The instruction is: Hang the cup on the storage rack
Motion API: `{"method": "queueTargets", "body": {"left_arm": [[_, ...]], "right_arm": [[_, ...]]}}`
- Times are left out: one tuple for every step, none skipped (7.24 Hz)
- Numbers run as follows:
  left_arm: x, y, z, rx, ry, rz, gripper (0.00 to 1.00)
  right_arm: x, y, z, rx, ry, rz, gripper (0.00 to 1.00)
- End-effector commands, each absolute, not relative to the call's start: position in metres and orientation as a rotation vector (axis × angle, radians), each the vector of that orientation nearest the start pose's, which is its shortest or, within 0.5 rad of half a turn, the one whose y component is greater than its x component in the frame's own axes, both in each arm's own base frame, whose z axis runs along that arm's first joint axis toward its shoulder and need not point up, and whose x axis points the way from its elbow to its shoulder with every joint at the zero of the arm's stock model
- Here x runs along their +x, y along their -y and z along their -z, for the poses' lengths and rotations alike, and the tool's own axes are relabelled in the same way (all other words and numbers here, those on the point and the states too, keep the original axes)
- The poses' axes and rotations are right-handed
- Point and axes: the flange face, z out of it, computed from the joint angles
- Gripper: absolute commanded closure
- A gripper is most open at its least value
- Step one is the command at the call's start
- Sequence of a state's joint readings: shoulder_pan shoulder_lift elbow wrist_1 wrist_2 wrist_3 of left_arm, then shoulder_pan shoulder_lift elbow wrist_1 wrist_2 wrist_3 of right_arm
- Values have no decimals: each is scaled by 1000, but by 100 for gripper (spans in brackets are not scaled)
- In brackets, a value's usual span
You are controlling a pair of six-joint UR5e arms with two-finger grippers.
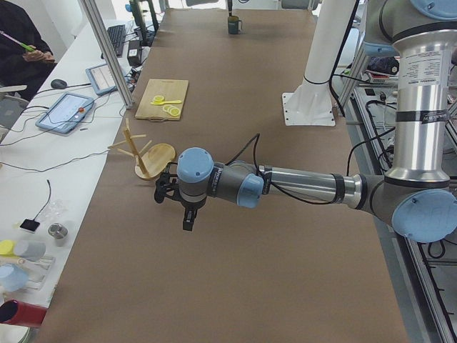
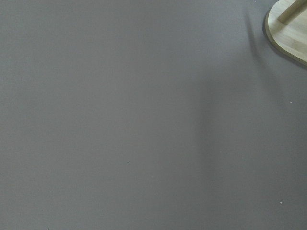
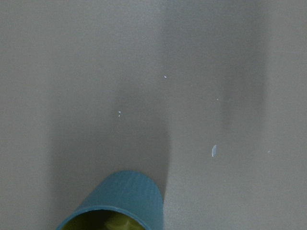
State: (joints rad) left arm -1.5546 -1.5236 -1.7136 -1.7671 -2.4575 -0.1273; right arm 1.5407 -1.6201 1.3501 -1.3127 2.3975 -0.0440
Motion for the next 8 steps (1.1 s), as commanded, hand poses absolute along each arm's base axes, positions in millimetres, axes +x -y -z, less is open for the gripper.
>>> {"method": "queueTargets", "body": {"left_arm": [[-49, 485, -580, 208, -898, -25, 2], [-49, 485, -579, 210, -898, -25, 2], [-49, 485, -579, 211, -898, -24, 2], [-49, 485, -575, 215, -898, -26, 2], [-50, 484, -574, 218, -898, -25, 2], [-50, 483, -576, 212, -898, -23, 2], [-50, 484, -574, 213, -907, -24, 2], [-50, 484, -574, 211, -922, -23, 2]], "right_arm": [[29, 461, -763, -40, 834, 65, 0], [27, 460, -764, -45, 834, 65, 11], [27, 459, -765, -49, 833, 61, 60], [27, 458, -766, -48, 832, 65, 100], [25, 458, -764, -46, 834, 69, 100], [20, 461, -760, -43, 834, 80, 100], [17, 467, -752, -40, 835, 72, 100], [13, 478, -718, -50, 882, -45, 100]]}}
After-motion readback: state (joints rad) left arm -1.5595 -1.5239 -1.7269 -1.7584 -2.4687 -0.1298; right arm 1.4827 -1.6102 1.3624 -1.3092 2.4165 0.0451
